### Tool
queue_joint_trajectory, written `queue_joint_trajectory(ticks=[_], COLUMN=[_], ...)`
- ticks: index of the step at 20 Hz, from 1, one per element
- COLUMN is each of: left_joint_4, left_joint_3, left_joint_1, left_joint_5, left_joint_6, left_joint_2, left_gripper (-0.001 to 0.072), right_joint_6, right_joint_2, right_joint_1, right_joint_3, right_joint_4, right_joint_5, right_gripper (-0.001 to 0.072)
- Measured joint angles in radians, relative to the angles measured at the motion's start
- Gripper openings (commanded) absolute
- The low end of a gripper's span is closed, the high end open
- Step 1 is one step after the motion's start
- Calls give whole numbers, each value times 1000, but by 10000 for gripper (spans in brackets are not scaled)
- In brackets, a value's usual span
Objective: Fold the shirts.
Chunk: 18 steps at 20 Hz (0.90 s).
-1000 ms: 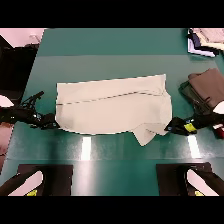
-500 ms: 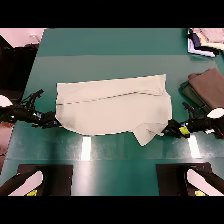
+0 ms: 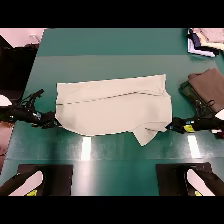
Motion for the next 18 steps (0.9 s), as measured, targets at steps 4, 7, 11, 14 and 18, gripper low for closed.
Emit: queue_joint_trajectory(ticks=[4, 7, 11, 14, 18], left_joint_4=[24, 26, 16, 15, 1], left_joint_3=[33, 48, 55, 62, 112], left_joint_1=[0, 0, 0, 0, 0], left_joint_5=[-86, -135, -131, -19, 95], left_joint_6=[-10, -31, -41, -45, -44], left_joint_2=[77, 163, 209, 198, 86], left_gripper=[24, 24, 24, 24, 24], right_joint_6=[78, 116, 137, 144, 136], right_joint_2=[124, 198, 184, 93, -63], right_joint_1=[0, 0, 0, 0, 29], right_joint_3=[134, 233, 330, 394, 480], right_joint_4=[-179, -243, -259, -261, -264], right_joint_5=[214, 306, 324, 273, 200], right_gripper=[11, 12, 12, 12, 12])
